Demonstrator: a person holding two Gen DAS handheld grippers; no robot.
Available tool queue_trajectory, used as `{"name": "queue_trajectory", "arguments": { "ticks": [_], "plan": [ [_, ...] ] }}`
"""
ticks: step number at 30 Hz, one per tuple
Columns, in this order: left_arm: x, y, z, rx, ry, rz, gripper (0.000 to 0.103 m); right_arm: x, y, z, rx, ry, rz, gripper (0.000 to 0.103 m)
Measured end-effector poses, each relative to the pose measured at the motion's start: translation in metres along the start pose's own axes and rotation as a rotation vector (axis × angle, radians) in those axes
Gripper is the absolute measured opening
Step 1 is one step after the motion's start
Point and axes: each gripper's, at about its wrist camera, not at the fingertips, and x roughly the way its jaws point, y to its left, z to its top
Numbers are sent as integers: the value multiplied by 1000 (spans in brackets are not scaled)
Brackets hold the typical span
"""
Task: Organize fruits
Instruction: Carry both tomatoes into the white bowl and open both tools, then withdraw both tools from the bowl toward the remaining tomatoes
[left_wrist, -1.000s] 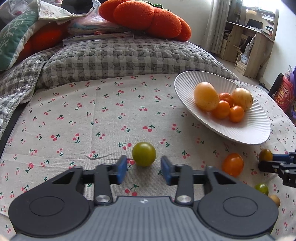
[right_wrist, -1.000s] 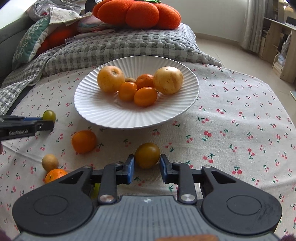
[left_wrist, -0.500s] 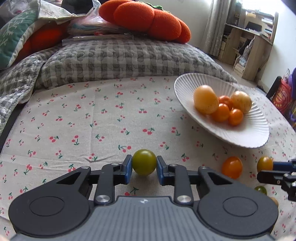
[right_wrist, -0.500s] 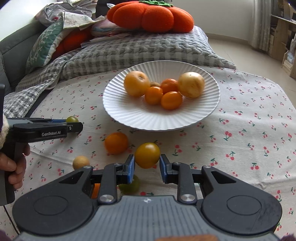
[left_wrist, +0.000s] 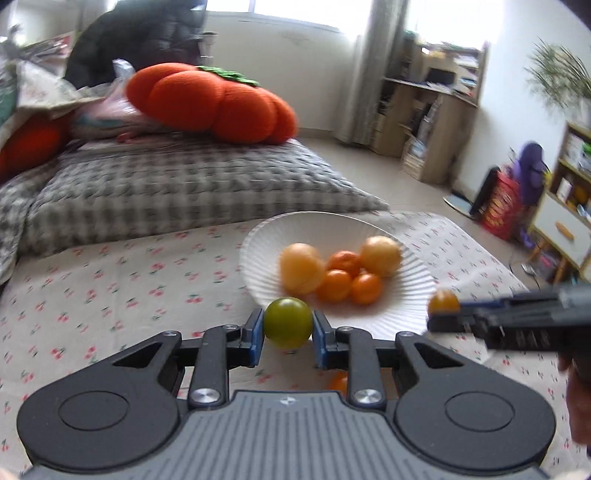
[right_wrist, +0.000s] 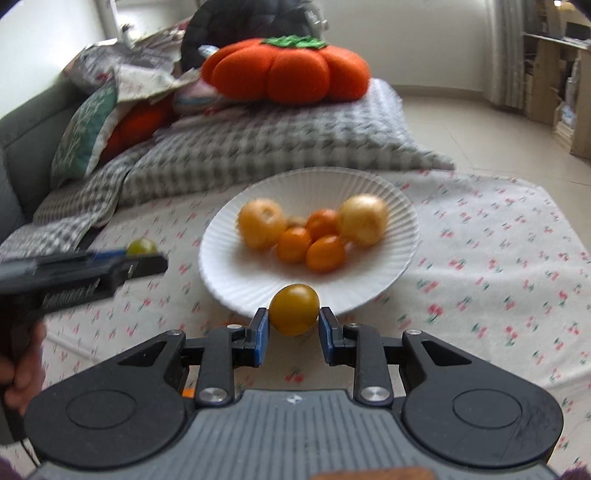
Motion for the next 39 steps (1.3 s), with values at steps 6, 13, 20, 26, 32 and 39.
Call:
{"name": "queue_trajectory", "arguments": {
  "ticks": [6,13,20,26,32,39],
  "plan": [
    [28,-32,10,109,32,-43,14,12,-19,12,19,2,-43,26],
    [64,-43,12,114,77,-58,14,30,-20,13,-29,-5,-46,25],
    [69,-38,4,84,103,-48,15,37,-15,12,-39,-15,-28,26],
    [68,-35,4,77,94,-41,16,38,-12,8,-61,-15,-28,26],
    [65,-31,1,69,89,-42,17,38,-13,8,-46,-18,-20,26],
    [44,-23,1,31,70,-46,17,28,-19,11,-1,-47,14,29]
  ]
}}
